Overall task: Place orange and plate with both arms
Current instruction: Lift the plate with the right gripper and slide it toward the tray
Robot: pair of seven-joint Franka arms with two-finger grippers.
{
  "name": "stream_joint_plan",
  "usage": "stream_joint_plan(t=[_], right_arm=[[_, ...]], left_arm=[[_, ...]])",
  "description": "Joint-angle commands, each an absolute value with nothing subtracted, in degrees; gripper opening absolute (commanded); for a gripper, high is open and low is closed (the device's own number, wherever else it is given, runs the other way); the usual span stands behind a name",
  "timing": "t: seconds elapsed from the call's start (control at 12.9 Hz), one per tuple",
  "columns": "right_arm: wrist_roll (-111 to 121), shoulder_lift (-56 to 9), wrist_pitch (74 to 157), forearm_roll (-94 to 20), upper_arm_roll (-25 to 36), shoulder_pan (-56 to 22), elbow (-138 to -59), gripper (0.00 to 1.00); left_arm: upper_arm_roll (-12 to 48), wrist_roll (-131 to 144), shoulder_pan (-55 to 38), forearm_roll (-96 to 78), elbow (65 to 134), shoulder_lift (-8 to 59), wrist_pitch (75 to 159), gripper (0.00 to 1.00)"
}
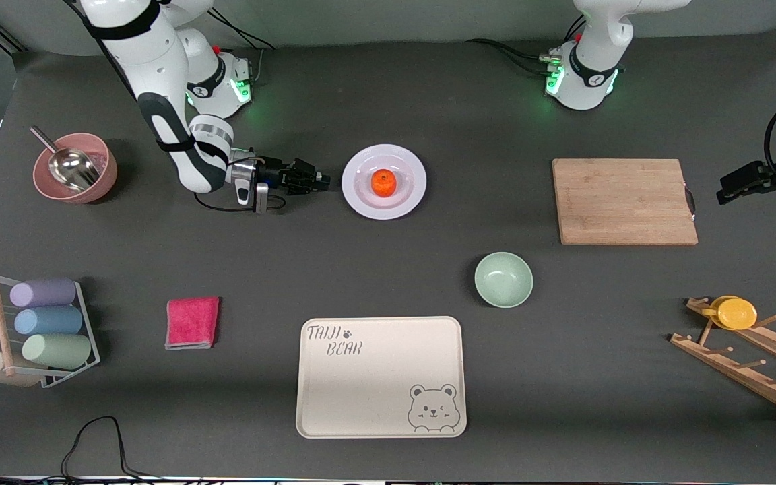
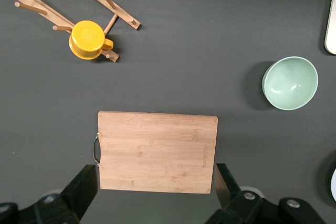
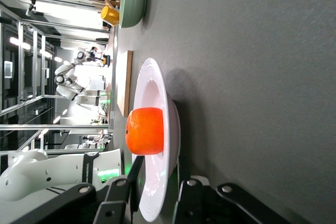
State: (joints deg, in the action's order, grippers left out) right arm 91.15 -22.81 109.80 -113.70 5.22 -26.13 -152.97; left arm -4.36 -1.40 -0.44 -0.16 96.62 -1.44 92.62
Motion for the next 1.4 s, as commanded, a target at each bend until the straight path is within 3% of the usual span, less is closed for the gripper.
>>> stream_joint_plan(t=[0.0,0.31,0.62,0.7,0.85,0.93,1.32], right_arm=[[95.6,-26.9,107.9,-116.7,5.0,-26.4,-151.4,0.32],[97.2,-29.0,108.1,-125.0,-1.2,-26.5,-149.6,0.32],[99.1,-30.5,108.1,-126.6,-2.1,-26.6,-148.7,0.32],[99.2,-30.6,108.1,-126.6,-2.4,-26.6,-148.7,0.29],[100.5,-30.6,108.1,-126.8,-2.5,-26.6,-148.7,0.06],[100.5,-30.7,108.1,-127.0,-2.5,-26.6,-148.6,0.00],[99.0,-28.9,107.9,-127.0,-2.6,-26.0,-148.7,0.00]], left_arm=[[-4.8,-2.5,-1.1,0.7,99.4,-4.8,90.7,1.00],[-3.7,-1.9,-1.8,1.4,100.0,-4.7,90.3,1.00],[-1.8,-1.5,-1.5,3.8,100.1,-4.8,89.8,1.00],[-1.8,-1.6,-1.4,3.8,100.4,-4.8,90.0,1.00],[-1.8,-1.8,-1.1,3.8,101.0,-5.0,90.2,1.00],[-1.9,-1.8,-1.0,3.8,101.1,-5.1,89.9,1.00],[-2.0,-1.1,-1.0,3.3,101.3,-5.1,89.6,1.00]])
